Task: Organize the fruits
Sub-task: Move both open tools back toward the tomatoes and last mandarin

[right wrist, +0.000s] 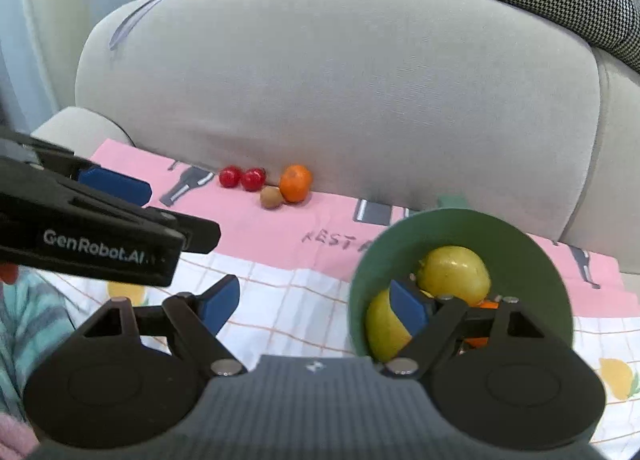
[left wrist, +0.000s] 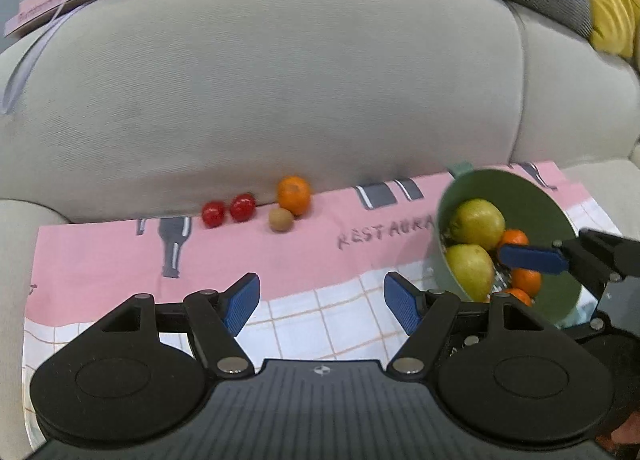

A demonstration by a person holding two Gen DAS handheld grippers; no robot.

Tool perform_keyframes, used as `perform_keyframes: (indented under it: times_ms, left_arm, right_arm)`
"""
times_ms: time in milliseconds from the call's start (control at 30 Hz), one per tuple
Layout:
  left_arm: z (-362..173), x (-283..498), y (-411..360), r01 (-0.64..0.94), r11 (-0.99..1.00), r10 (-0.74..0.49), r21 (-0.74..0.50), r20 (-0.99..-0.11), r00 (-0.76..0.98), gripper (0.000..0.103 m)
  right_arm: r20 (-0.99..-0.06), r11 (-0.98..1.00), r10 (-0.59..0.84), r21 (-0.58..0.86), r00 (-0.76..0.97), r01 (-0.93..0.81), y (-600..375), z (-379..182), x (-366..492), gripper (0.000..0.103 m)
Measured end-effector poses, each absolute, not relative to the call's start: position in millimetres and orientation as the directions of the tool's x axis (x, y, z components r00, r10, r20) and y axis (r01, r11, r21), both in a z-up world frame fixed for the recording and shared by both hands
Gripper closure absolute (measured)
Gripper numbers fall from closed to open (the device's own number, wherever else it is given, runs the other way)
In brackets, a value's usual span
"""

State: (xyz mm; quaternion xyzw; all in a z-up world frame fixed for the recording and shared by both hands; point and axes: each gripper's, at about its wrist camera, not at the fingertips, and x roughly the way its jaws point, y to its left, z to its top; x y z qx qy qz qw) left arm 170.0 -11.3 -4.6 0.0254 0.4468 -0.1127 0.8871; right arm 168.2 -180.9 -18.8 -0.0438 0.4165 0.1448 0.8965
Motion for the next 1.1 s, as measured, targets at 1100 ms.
perform_keyframes:
  times_ms: [1100]
  left_arm:
    - [-61,247,54,0.027,0.969,-0.215,-0.244,-0.79,0.574,0.026]
  right_arm:
    - [-0.796,0.907,0.26,0.007,0.547,-0.421,-115,-58,263,0.041]
